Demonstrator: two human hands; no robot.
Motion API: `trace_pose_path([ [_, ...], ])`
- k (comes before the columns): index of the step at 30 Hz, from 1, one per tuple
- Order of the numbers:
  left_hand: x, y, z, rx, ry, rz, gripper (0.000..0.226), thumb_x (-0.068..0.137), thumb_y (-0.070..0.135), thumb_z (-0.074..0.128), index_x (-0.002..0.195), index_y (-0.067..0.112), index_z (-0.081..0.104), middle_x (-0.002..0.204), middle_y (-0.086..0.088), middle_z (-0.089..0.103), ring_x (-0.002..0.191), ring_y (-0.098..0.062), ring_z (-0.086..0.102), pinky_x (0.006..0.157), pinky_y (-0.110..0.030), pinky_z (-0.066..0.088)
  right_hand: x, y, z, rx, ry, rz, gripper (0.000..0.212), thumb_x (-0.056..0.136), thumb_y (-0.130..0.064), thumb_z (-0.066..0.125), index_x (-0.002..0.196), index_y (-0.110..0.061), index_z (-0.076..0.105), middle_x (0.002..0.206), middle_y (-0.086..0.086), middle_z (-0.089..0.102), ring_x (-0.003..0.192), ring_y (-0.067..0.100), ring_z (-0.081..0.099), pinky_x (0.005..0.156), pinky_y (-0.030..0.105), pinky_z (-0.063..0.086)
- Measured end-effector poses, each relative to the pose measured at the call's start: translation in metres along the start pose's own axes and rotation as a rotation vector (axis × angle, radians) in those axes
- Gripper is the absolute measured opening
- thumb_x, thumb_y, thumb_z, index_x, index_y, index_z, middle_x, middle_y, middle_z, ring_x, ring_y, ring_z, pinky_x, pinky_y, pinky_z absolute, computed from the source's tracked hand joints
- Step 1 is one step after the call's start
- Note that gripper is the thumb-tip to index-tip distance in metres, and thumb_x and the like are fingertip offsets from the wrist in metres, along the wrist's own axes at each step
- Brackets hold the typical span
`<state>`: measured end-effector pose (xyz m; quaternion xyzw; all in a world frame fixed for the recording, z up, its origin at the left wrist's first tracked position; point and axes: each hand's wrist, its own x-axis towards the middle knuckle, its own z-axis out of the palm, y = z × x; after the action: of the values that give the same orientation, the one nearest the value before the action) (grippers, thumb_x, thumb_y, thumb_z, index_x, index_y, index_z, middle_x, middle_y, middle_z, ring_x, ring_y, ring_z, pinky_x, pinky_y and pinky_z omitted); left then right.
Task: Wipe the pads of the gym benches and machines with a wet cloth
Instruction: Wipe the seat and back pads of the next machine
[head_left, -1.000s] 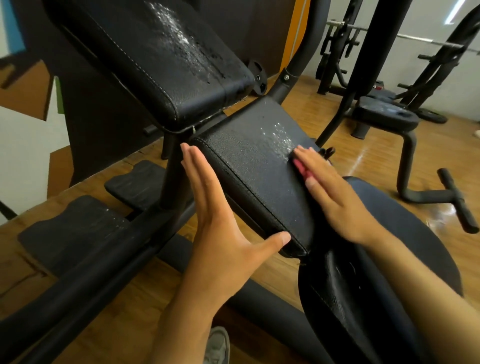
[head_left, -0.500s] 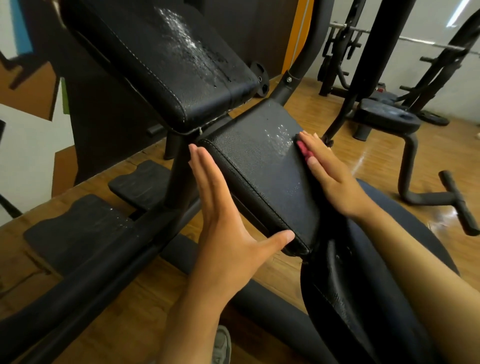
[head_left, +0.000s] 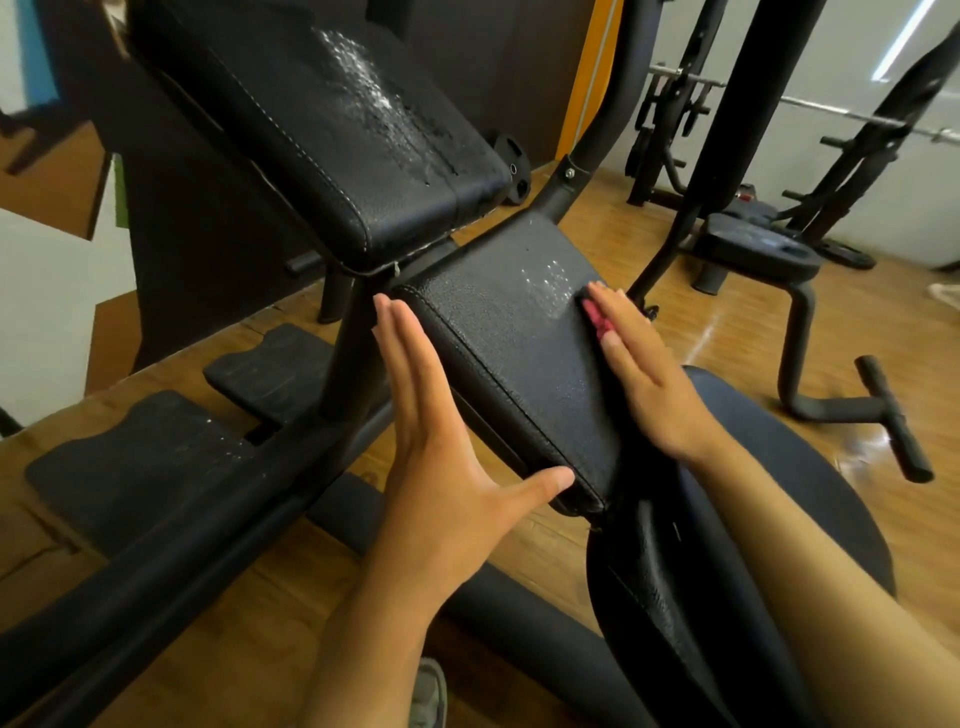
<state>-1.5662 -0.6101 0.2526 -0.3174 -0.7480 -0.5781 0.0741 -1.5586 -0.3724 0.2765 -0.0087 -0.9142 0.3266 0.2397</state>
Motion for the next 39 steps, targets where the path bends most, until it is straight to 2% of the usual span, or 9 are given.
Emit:
trace_pose_path([
  [4,0.002,-0.001,0.000,0.022,-0.010,0.003,0.163,0.057,0.044,0.096,0.152,0.037,-0.036,0.154,0.025,-0.046,0.151,-0.005,-0.029,0.117,-0.020,0.000,0.014,0.011,0.004,-0.073,0.061,0.144,0.052,0.104,-0.041,0.033,0.155,-0.036,0.029,0.167,-0.009,0.025,0.156,0.007,0.009,0.128,0.052,0.008],
  [11,0.002,-0.006,-0.001,0.110,-0.019,0.043,0.169,0.051,0.048,0.097,0.154,0.027,-0.034,0.156,0.019,-0.047,0.149,-0.005,-0.033,0.117,-0.019,0.003,-0.103,-0.051,0.011,-0.037,-0.172,-0.195,0.051,0.110,-0.024,0.037,0.160,-0.024,0.026,0.168,-0.017,0.020,0.157,0.012,0.008,0.129,0.041,0.008],
  [17,0.001,-0.004,-0.002,0.098,-0.002,0.013,0.166,0.051,0.046,0.096,0.154,0.033,-0.034,0.155,0.026,-0.045,0.151,-0.002,-0.029,0.113,-0.007,0.001,0.010,0.012,-0.003,-0.004,0.030,0.118,0.048,0.106,-0.037,0.035,0.154,-0.039,0.029,0.166,-0.012,0.024,0.156,0.006,0.006,0.129,0.048,0.007],
  [22,0.000,-0.005,-0.001,0.089,0.005,0.000,0.166,0.051,0.045,0.096,0.156,0.031,-0.032,0.156,0.025,-0.044,0.150,-0.001,-0.029,0.104,0.008,-0.004,0.045,0.013,0.001,-0.041,0.009,0.081,0.049,0.111,-0.024,0.038,0.159,-0.025,0.030,0.167,-0.005,0.025,0.156,0.010,0.010,0.128,0.033,0.007],
  [26,0.001,-0.006,0.000,0.095,-0.001,0.008,0.168,0.051,0.044,0.098,0.154,0.033,-0.034,0.154,0.025,-0.045,0.148,0.003,-0.031,0.104,0.008,-0.003,0.094,-0.020,0.010,-0.072,-0.125,-0.008,0.049,0.112,-0.021,0.036,0.160,-0.020,0.027,0.167,-0.005,0.023,0.155,0.012,0.008,0.112,0.003,0.001],
  [29,0.000,-0.005,0.000,0.093,0.002,-0.001,0.168,0.051,0.044,0.098,0.152,0.036,-0.036,0.152,0.027,-0.047,0.148,0.004,-0.031,0.109,-0.001,-0.001,0.118,-0.033,0.019,-0.043,-0.115,-0.075,0.046,0.111,-0.024,0.035,0.158,-0.020,0.036,0.164,-0.003,0.032,0.155,0.014,0.015,0.118,0.013,0.007],
  [31,0.001,-0.004,0.001,0.082,0.005,-0.006,0.168,0.051,0.044,0.098,0.151,0.037,-0.037,0.151,0.029,-0.047,0.149,0.002,-0.030,0.106,0.005,-0.002,0.113,-0.025,0.017,-0.051,-0.076,-0.091,0.048,0.110,-0.030,0.035,0.157,-0.022,0.037,0.162,-0.005,0.037,0.151,0.007,0.025,0.122,0.022,0.015],
  [35,0.001,-0.006,0.001,0.058,-0.001,-0.022,0.167,0.051,0.044,0.097,0.150,0.040,-0.037,0.150,0.031,-0.047,0.150,-0.001,-0.029,0.102,0.009,-0.003,0.101,-0.013,0.002,-0.018,-0.080,0.019,0.048,0.111,-0.024,0.037,0.159,-0.025,0.031,0.150,-0.022,0.035,0.128,-0.023,0.033,0.106,0.000,0.019],
  [39,0.000,-0.005,0.000,0.039,-0.008,-0.008,0.166,0.052,0.044,0.097,0.150,0.040,-0.037,0.151,0.030,-0.047,0.151,-0.003,-0.028,0.100,0.010,0.000,0.102,-0.027,0.005,-0.061,-0.083,0.039,0.050,0.111,-0.023,0.036,0.159,-0.030,0.029,0.163,-0.013,0.031,0.150,0.004,0.022,0.128,0.039,0.012],
])
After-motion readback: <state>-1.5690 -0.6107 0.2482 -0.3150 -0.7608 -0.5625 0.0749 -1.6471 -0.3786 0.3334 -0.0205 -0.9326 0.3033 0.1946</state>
